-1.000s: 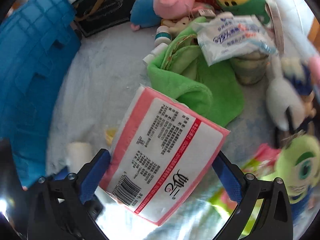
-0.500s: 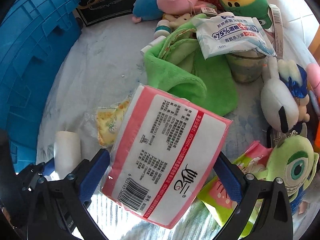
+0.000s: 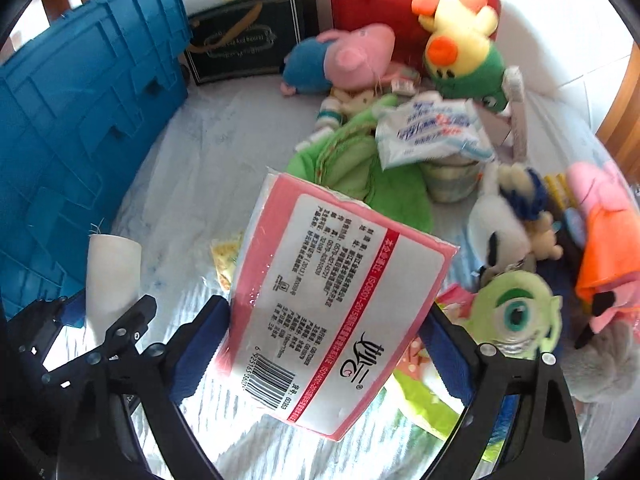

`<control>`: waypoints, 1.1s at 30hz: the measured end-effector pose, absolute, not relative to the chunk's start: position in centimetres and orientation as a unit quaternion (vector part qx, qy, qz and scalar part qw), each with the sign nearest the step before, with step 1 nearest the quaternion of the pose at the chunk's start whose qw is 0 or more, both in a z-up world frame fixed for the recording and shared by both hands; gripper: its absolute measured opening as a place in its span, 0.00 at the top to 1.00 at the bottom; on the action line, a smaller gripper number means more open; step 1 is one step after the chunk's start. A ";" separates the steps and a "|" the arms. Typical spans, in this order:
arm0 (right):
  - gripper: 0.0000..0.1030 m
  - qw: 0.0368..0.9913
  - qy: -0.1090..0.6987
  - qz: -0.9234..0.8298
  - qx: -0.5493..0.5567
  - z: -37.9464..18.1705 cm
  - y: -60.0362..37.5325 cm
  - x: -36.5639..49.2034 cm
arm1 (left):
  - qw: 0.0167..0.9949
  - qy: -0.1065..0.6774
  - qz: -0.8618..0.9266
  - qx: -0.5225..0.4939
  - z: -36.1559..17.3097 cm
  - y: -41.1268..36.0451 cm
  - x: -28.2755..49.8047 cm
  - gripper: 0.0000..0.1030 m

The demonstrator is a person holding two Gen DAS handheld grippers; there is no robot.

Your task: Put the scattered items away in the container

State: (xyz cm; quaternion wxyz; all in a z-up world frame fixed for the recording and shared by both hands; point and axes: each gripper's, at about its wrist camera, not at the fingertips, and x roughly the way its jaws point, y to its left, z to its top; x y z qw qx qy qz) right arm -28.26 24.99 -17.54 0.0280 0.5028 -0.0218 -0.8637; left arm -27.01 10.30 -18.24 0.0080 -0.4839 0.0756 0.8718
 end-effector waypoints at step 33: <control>0.19 0.074 0.045 -0.963 0.254 8.4 16.0 -20.8 | -0.050 0.045 0.967 -0.248 6.0 -1.2 -18.6 0.52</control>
